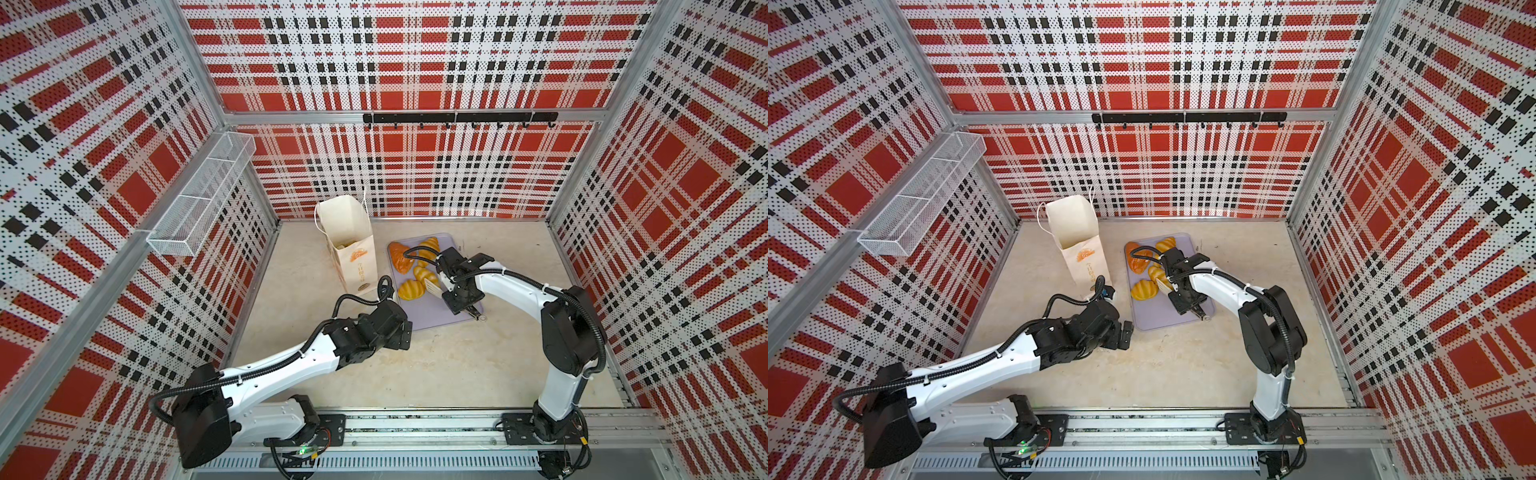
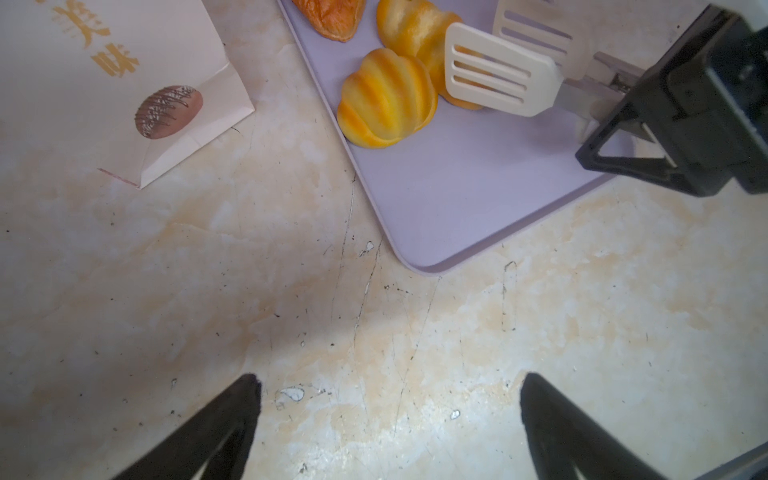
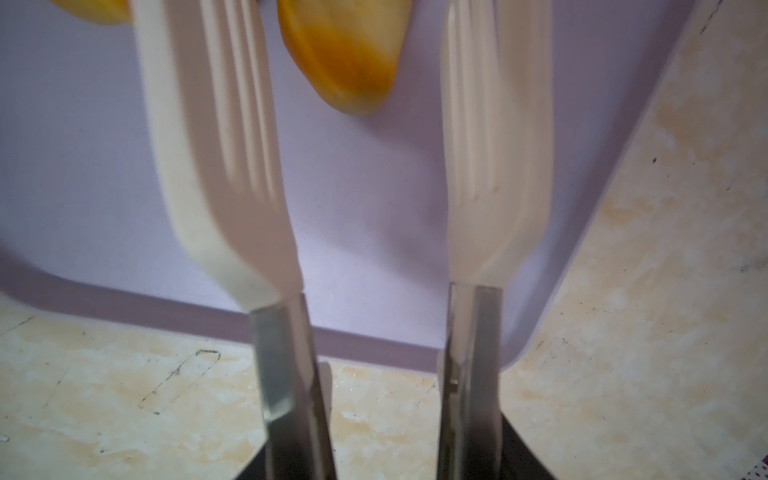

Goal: Place the fake bread into the paper bag
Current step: 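Lower the tongs with right gripper onto an orange elongated bun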

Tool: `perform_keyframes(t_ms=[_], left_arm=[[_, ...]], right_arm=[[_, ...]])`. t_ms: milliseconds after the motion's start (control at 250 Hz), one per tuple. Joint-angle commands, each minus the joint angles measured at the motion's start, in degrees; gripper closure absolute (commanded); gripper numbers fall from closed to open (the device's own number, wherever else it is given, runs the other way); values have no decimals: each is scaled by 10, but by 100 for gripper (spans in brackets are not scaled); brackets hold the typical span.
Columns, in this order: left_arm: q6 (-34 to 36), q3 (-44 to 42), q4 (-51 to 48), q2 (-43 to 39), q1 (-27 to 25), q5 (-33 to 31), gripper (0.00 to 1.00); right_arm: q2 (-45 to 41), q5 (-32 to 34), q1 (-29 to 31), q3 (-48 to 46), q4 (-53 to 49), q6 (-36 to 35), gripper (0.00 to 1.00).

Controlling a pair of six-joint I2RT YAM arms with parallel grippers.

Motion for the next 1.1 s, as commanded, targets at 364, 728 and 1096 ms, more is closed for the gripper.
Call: perform_keyframes(t_ms=[364,728,1096], left_arm=[[8,9,1,-10,-5,-22,1],[13,8,16,-1,-7,-17,1],[14,2,28,5,-15,-14,1]], right_arm=[[3,3,-2,-4,-31,-12,63],[-76,21,-5,-81,-34,6,65],[-111,18,-6,-121,-15,37,56]])
